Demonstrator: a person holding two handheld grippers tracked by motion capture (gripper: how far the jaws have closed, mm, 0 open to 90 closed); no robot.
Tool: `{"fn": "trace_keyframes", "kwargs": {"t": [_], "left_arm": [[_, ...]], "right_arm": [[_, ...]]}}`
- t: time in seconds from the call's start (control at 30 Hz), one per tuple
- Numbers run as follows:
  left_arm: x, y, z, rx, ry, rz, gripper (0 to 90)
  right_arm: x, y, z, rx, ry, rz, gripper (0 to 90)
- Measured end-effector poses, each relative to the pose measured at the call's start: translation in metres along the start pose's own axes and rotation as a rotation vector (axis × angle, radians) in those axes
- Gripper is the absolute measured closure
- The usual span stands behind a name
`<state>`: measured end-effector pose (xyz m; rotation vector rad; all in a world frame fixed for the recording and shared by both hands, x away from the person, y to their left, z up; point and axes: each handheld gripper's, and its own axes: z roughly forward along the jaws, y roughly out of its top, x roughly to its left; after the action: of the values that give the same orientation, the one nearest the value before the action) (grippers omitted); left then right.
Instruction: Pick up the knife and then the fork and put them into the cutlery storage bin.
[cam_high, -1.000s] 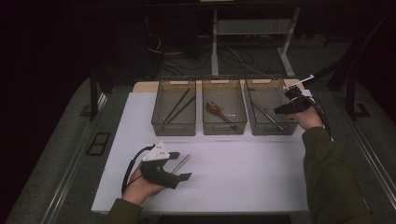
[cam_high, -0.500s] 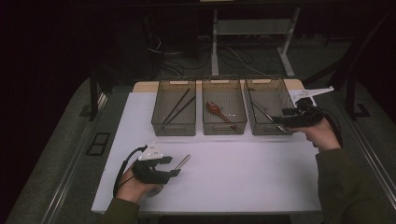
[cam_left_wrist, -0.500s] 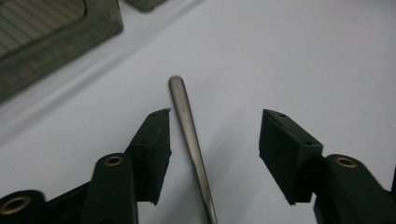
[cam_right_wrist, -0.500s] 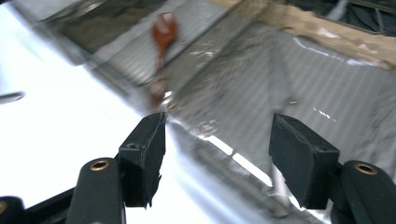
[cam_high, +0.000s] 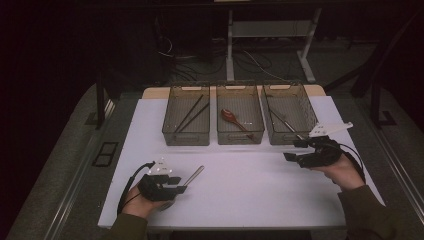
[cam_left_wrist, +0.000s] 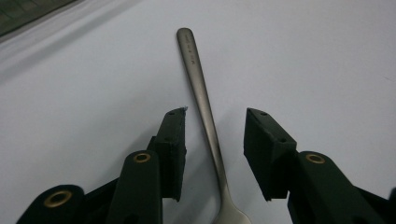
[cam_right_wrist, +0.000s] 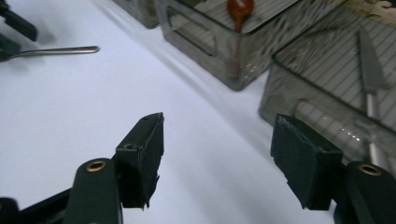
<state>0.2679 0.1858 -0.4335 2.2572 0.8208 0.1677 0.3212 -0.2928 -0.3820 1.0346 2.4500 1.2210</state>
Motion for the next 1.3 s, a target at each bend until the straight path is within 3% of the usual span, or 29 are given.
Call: {"fn": "trace_keyframes", "kwargs": {"t": [0.17,0.4,0.53,0.7,0.87,1.03,1.3], "left_arm": [[-0.003,0.0,0.007,0.056,-0.011,0.035,64.4],[-0.005,0.002,0.008,0.074,0.039,0.045,78.8],[-0.002,0.004,0.008,0.082,0.025,0.05,81.1],[-0.004,0.01,0.013,0.094,-0.018,0.071,84.0],[-0.01,0.024,0.019,0.087,-0.086,0.149,84.1],[-0.023,0.045,0.027,0.062,-0.162,0.214,84.1],[-0.042,0.077,0.035,0.013,-0.268,0.307,84.1]], "right_arm": [[0.009,-0.011,0.001,-0.003,0.016,-0.01,34.6],[0.017,-0.022,0.007,0.023,0.038,-0.031,34.5],[0.021,-0.022,0.01,0.031,0.041,-0.038,34.5],[0.026,-0.021,0.015,0.044,0.063,-0.063,34.2],[0.033,-0.017,0.019,0.045,0.101,-0.093,34.4],[0.045,-0.008,0.027,0.052,0.166,-0.152,36.6],[0.076,0.011,0.051,0.097,0.285,-0.278,42.1]]}}
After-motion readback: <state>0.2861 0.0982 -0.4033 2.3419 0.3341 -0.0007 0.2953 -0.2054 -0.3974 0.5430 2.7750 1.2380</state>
